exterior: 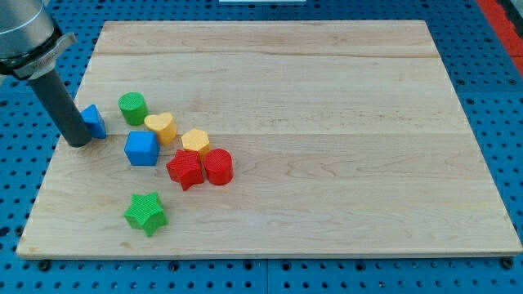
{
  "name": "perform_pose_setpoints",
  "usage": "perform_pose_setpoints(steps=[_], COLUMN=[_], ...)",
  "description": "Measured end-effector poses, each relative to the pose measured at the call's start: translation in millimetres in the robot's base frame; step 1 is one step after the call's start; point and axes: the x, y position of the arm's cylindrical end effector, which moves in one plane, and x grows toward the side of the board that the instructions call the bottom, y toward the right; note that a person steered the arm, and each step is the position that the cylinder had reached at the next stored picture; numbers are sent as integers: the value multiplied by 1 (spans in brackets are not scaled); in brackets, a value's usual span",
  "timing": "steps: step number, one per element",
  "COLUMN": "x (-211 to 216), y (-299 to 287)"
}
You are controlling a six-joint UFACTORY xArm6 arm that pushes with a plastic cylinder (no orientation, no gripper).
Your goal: Place your arm at the left side of the green star
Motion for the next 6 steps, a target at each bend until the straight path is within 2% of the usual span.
perform_pose_setpoints(steps=[2,5,6], x=[42,62,73], y=[0,1,22])
